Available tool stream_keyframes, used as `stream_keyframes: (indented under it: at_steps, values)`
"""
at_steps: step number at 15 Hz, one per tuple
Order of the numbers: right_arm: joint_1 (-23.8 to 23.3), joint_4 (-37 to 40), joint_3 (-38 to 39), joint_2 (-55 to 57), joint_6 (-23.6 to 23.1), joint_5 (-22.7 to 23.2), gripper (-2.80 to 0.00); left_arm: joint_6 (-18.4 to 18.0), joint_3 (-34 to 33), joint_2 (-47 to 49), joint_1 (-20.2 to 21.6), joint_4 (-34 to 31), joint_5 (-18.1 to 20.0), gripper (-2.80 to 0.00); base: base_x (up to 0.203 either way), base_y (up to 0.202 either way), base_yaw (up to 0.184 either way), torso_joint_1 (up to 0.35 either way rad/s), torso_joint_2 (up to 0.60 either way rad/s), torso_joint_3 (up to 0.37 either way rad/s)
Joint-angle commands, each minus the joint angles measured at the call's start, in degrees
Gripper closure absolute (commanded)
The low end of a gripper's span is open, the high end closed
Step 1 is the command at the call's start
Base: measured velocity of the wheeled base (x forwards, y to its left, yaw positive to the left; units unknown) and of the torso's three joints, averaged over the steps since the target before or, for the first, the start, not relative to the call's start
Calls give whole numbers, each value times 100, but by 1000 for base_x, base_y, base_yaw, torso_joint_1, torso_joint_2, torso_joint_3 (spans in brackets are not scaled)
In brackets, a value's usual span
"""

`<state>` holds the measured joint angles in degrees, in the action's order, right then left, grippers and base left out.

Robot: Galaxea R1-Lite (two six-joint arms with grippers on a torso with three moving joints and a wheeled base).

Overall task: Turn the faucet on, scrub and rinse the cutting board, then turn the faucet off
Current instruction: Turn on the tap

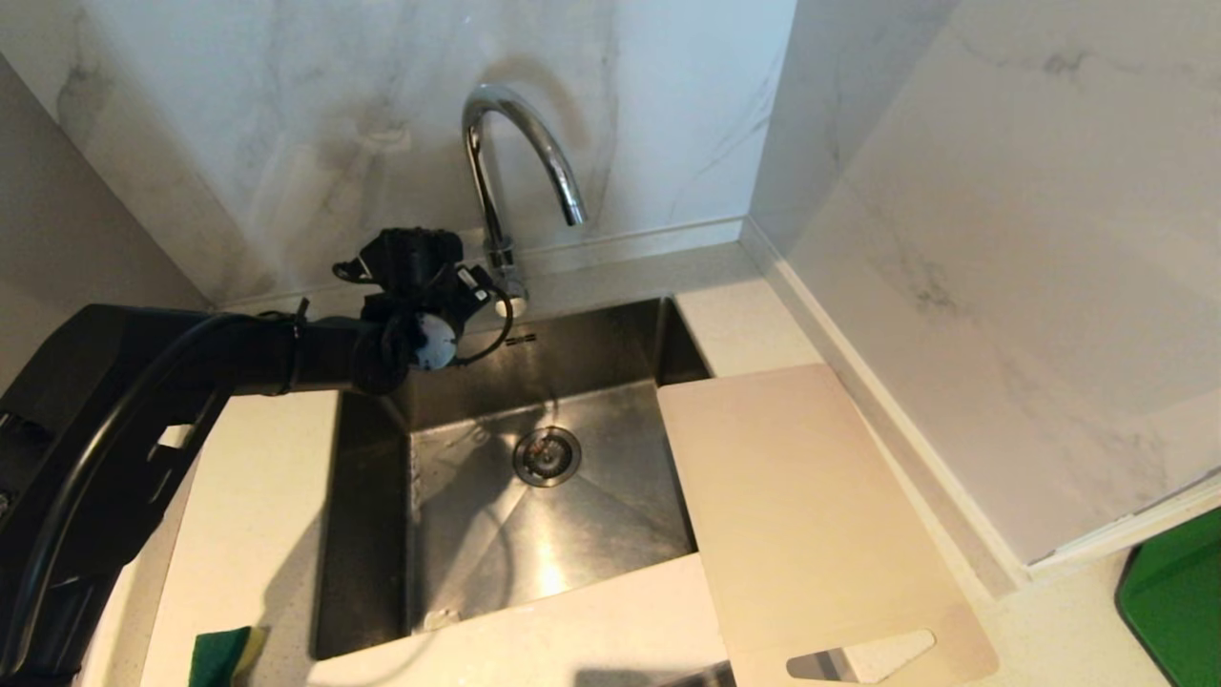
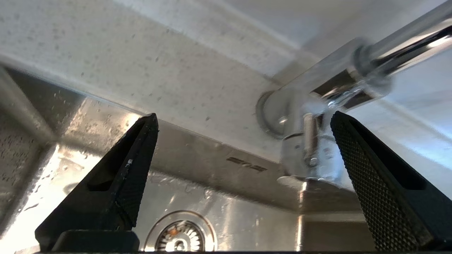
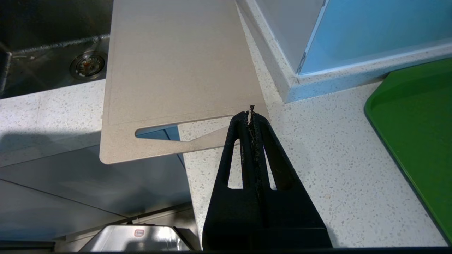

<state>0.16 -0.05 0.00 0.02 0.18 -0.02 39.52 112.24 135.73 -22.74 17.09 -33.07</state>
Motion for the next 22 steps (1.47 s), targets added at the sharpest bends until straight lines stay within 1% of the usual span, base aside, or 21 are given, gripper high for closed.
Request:
stream_keyframes:
  at_steps: [1,5,8,11,14,18,22]
  values:
    - [2,-4,0,-2,-1,2,0,29,-9,58,16,-13,-68,-280,0,0,0,0,0,0]
    - [2,-4,0,-2,-1,2,0,29,-27,67,51,-133,-196,-280,0,0,0,0,0,0]
    - [2,-4,0,-2,-1,2,0,53,-70,12,51,-498,-243,-280,0,0,0,0,0,0]
    - [2,-4,0,-2,-1,2,0,252,-154,-108,42,-807,-230,-280,0,0,0,0,0,0]
    - [2,-4,0,-2,-1,2,0,560,-339,-231,33,-1158,-182,-280,0,0,0,0,0,0]
    - [2,-4,0,-2,8,2,0,630,-484,-232,22,-1173,-164,-280,0,0,0,0,0,0]
    - [2,-4,0,-2,-1,2,0,632,-423,-312,-1,-1132,-138,-280,0,0,0,0,0,0]
